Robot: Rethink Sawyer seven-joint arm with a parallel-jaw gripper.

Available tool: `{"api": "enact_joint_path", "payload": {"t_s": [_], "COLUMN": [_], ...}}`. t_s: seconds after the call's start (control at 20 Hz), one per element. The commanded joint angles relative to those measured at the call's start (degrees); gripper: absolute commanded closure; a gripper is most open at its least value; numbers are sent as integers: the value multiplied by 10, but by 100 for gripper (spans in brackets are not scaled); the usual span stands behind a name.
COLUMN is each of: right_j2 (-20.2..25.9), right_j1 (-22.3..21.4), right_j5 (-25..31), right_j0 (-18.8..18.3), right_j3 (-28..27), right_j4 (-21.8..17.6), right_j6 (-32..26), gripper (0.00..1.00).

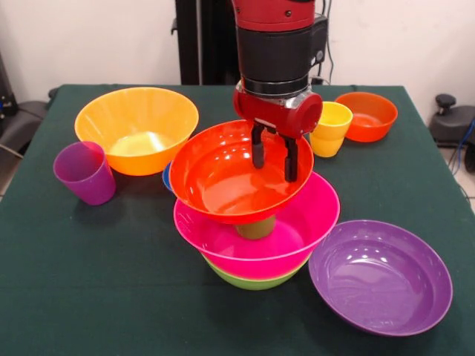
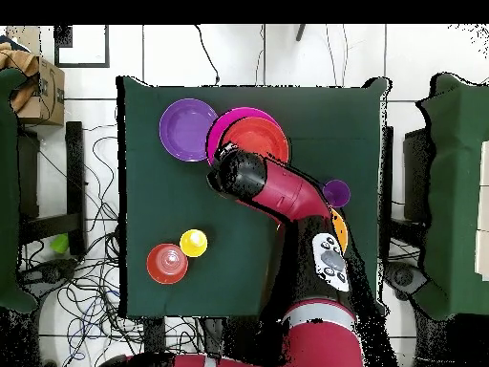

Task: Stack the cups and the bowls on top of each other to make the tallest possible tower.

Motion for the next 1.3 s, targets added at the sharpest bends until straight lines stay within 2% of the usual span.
{"api": "enact_joint_path", "payload": {"t_s": [0.05,0.4,0.7,0.9,1.0,1.1,1.2,1.3], "right_j2": [43,42,52,51,48,53,53,69], "right_j1": [-17,-19,-19,-18,-16,-33,-24,-50], "right_j5": [5,10,13,12,23,10,5,-41], "right_j0": [-29,-9,-17,-10,-42,-49,-49,-69], "right_j3": [26,25,24,21,11,40,32,97], "right_j4": [-26,-19,-15,-11,-8,-8,-9,-16], "right_j6": [17,40,35,45,34,34,38,39], "gripper": [0,0,0,0,0,0,0,0]}}
